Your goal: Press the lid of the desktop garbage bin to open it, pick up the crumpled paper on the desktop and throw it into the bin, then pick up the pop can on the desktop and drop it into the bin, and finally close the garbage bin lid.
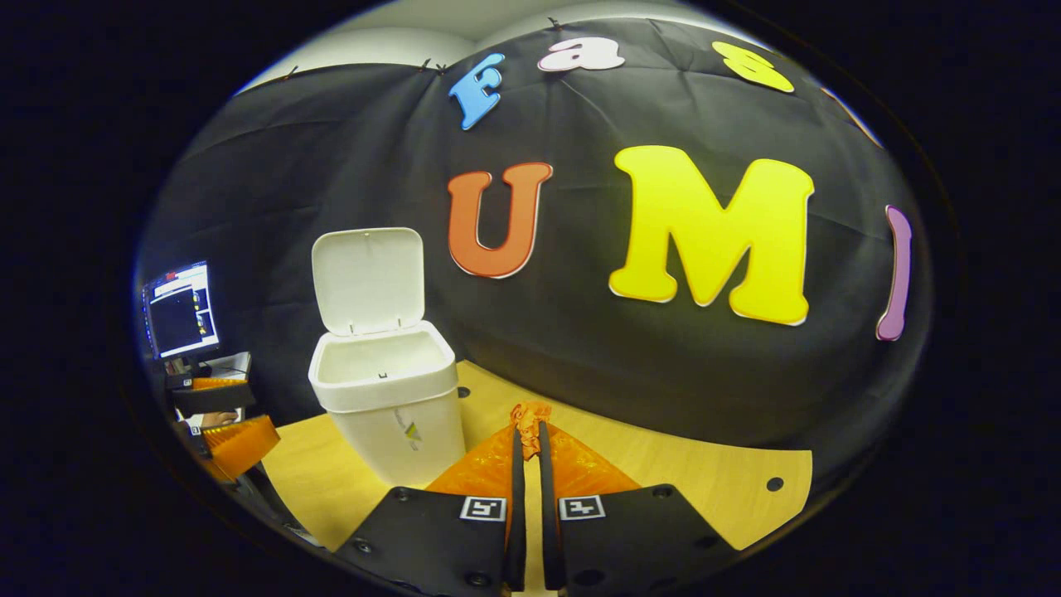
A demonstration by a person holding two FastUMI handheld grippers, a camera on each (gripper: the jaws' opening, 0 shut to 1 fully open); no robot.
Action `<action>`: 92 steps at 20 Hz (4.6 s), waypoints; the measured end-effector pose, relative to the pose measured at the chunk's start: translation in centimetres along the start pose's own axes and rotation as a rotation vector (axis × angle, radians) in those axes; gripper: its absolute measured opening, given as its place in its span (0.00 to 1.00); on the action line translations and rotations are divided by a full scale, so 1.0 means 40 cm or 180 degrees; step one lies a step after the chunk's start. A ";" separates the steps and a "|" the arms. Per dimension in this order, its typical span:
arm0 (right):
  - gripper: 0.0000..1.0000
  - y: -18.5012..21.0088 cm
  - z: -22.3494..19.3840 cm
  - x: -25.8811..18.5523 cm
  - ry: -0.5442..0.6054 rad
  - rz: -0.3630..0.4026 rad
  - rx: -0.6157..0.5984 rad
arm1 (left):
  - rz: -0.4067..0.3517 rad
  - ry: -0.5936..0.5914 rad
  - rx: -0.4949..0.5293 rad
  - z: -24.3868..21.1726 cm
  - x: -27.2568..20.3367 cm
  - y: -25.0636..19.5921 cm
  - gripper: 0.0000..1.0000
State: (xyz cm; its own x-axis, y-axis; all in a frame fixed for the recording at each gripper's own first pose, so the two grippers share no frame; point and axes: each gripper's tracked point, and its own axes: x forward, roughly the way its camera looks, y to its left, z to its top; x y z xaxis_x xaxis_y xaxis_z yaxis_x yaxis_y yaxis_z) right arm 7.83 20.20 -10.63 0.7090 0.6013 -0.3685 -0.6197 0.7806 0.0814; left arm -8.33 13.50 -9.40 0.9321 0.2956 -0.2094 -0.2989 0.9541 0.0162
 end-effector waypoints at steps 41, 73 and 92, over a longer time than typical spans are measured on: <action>0.88 0.163 0.189 0.096 -0.0511 -0.0035 0.0141 | -0.0098 -0.0134 0.0080 -0.009 0.020 0.110 0.98; 0.88 -0.486 -0.197 -0.708 -0.0119 -0.1970 0.0368 | -0.1350 0.0610 0.0512 -0.534 0.320 -0.598 0.98; 0.89 -0.536 -0.292 -0.636 0.0354 -0.2035 0.0727 | -0.1393 0.0976 0.0538 -0.641 0.452 -0.671 0.98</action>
State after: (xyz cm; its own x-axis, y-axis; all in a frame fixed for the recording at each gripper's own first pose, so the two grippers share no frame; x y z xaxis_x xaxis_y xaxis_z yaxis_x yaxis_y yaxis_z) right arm -0.86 -13.84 -13.81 0.8655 -0.0010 -0.5010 0.0041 1.0000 0.0051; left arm 11.32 -7.99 -38.69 0.8521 -0.1329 -0.5062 0.1629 0.9865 0.0151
